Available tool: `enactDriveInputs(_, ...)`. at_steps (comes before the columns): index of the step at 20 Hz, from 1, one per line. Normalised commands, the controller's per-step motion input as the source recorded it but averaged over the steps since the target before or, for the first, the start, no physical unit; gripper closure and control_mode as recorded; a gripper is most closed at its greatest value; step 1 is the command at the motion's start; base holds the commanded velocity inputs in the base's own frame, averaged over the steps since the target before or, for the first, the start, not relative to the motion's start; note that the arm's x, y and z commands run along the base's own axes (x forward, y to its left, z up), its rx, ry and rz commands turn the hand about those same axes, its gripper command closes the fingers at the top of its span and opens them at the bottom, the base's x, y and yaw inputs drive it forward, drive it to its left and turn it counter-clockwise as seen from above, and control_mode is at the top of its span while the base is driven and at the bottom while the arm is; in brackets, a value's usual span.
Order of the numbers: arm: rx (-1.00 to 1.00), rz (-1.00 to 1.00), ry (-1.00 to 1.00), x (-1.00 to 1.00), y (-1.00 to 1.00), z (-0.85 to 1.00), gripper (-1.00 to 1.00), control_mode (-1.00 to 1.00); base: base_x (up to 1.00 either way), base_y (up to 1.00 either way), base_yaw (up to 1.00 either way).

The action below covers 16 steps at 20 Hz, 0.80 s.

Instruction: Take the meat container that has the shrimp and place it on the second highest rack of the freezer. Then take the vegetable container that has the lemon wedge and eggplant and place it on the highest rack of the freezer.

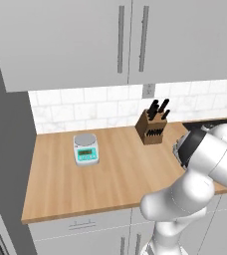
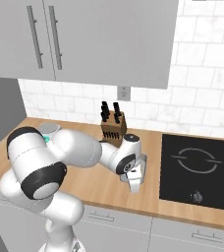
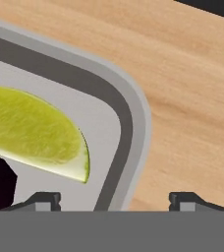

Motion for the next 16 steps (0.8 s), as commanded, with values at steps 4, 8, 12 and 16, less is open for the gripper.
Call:
enactDriveInputs(4, 0.00, 0.00, 0.00, 0.00, 0.00, 0.00, 1.00, -1.00, 0.00, 0.00, 0.00)
enactDriveInputs(8, 0.00, 0.00, 0.00, 0.00, 0.00, 0.00, 1.00, -1.00, 0.00, 0.00, 0.00)
enactDriveInputs(12, 0.00, 0.00, 0.00, 0.00, 0.00, 0.00, 1.00, -1.00, 0.00, 0.00, 0.00)
enactDriveInputs(16, 0.00, 0.00, 0.00, 0.00, 0.00, 0.00, 1.00, -1.00, 0.00, 0.00, 0.00)
